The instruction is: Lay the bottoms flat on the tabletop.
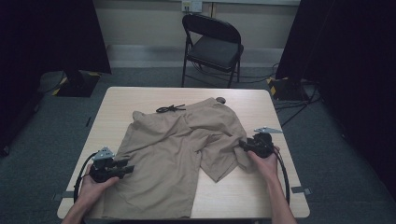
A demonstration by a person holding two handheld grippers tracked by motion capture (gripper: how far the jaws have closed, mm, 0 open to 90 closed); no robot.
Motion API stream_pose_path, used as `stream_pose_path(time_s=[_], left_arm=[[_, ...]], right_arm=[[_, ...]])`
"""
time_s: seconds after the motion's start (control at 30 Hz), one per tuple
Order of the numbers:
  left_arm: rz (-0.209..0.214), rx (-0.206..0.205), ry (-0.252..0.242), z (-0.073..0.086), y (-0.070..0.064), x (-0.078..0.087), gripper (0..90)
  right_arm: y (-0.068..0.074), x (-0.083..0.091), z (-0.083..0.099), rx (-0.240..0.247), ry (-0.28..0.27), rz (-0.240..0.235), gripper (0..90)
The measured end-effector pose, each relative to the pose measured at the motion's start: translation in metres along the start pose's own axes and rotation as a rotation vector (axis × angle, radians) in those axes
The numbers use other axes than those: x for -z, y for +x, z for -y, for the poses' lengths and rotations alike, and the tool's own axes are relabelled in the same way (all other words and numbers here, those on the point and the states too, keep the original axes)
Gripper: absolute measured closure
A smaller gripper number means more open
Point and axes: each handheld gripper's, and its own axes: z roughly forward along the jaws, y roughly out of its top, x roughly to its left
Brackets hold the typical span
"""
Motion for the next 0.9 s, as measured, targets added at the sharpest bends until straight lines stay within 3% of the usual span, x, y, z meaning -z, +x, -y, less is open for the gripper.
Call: stream_pose_path(time_s=[0.07,0.13,0.2,0.27,0.33,0.37,0.4,0.47,0.5,0.53,0.57,0.7,0.9], left_arm=[[-0.003,-0.002,0.000,0.000,0.000,0.000,53.7],[0.000,0.003,0.001,0.000,0.000,0.000,53.7],[-0.009,0.006,0.008,-0.001,-0.001,0.000,53.8],[-0.024,0.001,0.022,-0.003,-0.004,-0.001,53.5],[-0.019,0.011,0.023,-0.006,-0.006,-0.002,52.3],[-0.019,0.004,0.021,-0.008,-0.008,-0.003,52.3],[-0.020,-0.006,0.020,-0.010,-0.011,-0.002,52.3],[-0.006,-0.021,0.006,-0.015,-0.016,-0.002,52.3],[0.000,-0.027,-0.004,-0.018,-0.018,-0.001,52.3],[0.005,-0.029,-0.017,-0.021,-0.021,-0.001,52.3],[0.009,-0.033,-0.024,-0.025,-0.024,-0.001,52.3],[0.031,-0.047,-0.052,-0.038,-0.034,-0.005,52.2],[0.074,-0.069,-0.109,-0.064,-0.050,-0.014,51.0]], right_arm=[[0.003,0.017,0.004,0.000,-0.034,-0.010,45.7],[0.007,0.030,0.008,0.011,-0.027,-0.002,40.4],[0.013,0.044,0.016,0.029,-0.032,0.003,37.8],[0.018,0.055,0.026,0.009,-0.048,-0.021,36.3],[0.020,0.057,0.032,-0.001,-0.035,-0.046,35.5],[0.025,0.057,0.043,0.030,-0.004,-0.028,36.0],[0.026,0.054,0.048,0.029,0.012,-0.036,38.6],[0.027,0.050,0.053,0.054,0.037,-0.037,67.3],[0.029,0.049,0.051,0.078,0.026,-0.053,76.3],[0.032,0.049,0.048,0.090,0.017,-0.075,84.8],[0.036,0.049,0.042,0.095,0.002,-0.096,87.2],[0.057,0.047,0.011,0.133,-0.056,-0.163,88.4],[0.102,0.035,-0.048,0.207,-0.122,-0.292,88.4]])
